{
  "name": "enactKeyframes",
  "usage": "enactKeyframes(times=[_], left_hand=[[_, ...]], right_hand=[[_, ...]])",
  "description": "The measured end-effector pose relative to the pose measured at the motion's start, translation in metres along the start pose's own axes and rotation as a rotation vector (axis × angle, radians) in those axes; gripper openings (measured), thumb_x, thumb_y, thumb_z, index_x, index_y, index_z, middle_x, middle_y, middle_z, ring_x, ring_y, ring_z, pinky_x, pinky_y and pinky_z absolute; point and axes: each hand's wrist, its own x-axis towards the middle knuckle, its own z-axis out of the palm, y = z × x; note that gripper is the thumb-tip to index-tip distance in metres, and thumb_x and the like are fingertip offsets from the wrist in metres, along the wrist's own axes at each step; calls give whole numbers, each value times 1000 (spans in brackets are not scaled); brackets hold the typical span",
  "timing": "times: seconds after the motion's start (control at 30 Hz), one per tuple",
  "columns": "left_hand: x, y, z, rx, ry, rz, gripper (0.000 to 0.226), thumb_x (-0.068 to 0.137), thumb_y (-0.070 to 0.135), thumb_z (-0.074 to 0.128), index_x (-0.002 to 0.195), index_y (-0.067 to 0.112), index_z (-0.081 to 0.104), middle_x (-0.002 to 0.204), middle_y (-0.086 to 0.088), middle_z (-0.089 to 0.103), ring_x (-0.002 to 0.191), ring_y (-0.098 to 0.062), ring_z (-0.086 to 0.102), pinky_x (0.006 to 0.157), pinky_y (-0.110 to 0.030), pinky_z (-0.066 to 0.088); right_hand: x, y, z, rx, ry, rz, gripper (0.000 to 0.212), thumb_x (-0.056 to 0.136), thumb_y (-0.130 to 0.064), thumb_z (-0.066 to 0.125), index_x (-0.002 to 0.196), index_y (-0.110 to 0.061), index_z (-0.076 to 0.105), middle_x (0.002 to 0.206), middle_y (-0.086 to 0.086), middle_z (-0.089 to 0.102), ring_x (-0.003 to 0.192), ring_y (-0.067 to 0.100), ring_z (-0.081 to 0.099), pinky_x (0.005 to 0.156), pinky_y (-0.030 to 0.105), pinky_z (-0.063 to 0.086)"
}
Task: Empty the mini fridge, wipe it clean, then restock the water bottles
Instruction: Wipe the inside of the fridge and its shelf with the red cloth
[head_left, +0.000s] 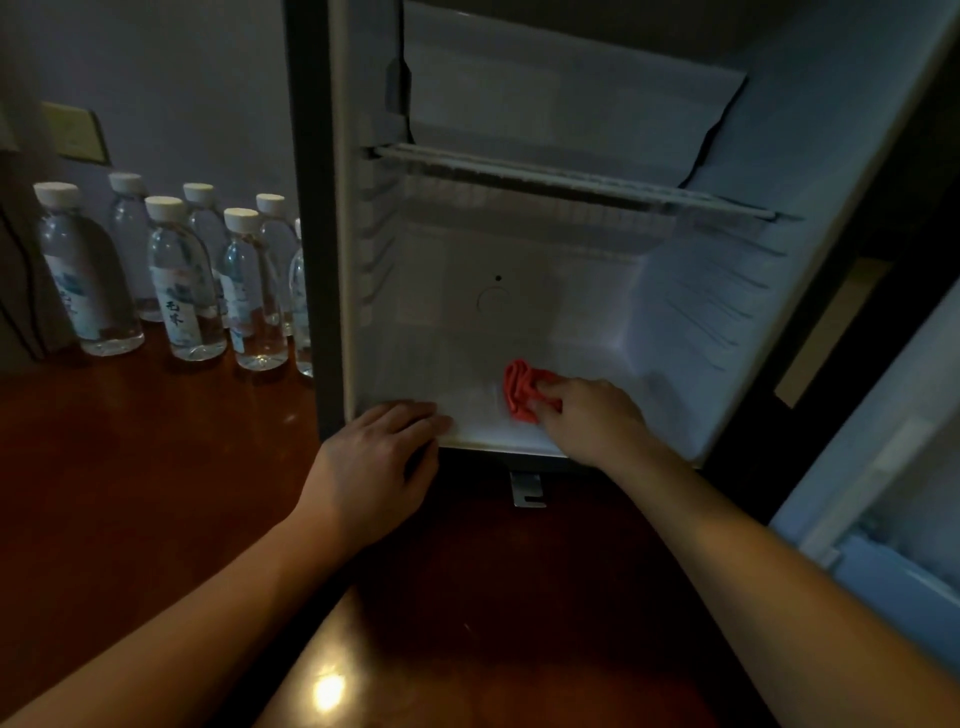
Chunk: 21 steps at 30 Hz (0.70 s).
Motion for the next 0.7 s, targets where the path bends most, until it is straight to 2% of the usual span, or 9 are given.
enactKeyframes(times=[0.37, 0.57, 0.7], left_hand=[[-1, -1, -1, -24, -7, -12, 35, 93, 37, 53, 127, 32, 64, 132, 9, 62, 123, -15, 57, 92, -35, 51], [-1, 0, -1, -42, -29, -29, 37, 94, 39, 50, 128, 33, 63, 134, 9, 61, 126, -15, 55, 95, -39, 51], [-1, 0, 0, -42, -26, -37, 36, 94, 38, 51, 128, 33, 63, 133, 8, 61, 124, -16, 56, 95, -40, 52]], right_hand=[[34, 1, 4, 33, -25, 37, 43, 100, -52, 38, 137, -36, 53, 136, 2, 59, 117, 28, 57, 91, 32, 44], [10, -1, 3, 46, -11, 31, 44, 98, -52, 40, 139, -38, 50, 140, 2, 55, 121, 30, 55, 100, 41, 46], [-19, -4, 1, 23, 17, 3, 39, 98, -49, 41, 133, -39, 55, 133, 1, 60, 117, 29, 57, 95, 40, 48]])
